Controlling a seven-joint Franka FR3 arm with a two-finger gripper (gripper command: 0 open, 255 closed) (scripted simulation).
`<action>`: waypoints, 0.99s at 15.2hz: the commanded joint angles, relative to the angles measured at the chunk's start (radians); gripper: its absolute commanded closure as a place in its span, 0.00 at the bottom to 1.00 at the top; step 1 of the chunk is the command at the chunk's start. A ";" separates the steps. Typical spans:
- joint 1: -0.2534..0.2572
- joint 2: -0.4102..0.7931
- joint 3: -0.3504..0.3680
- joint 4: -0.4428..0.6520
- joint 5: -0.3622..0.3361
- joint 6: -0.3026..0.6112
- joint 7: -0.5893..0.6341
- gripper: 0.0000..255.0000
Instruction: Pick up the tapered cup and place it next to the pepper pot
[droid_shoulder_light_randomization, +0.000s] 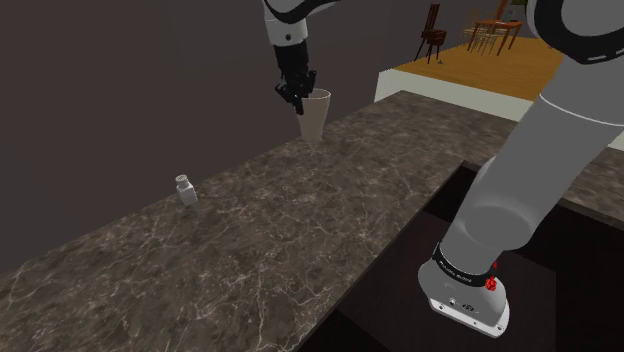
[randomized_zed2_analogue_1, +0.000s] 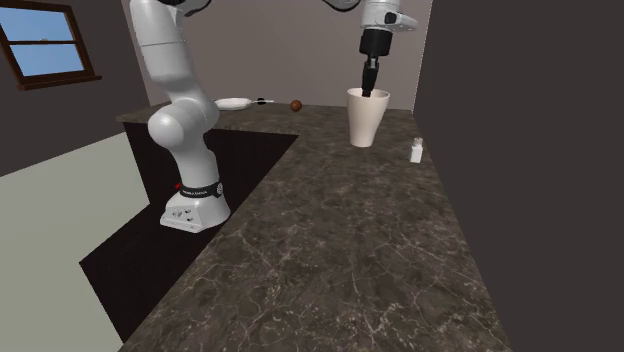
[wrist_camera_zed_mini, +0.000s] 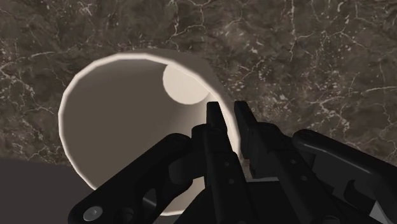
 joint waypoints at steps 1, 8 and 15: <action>0.018 0.053 0.023 0.054 0.001 -0.006 0.042 1.00; 0.093 0.258 0.091 0.292 -0.020 -0.058 0.182 1.00; 0.201 0.525 0.129 0.650 -0.070 -0.169 0.301 1.00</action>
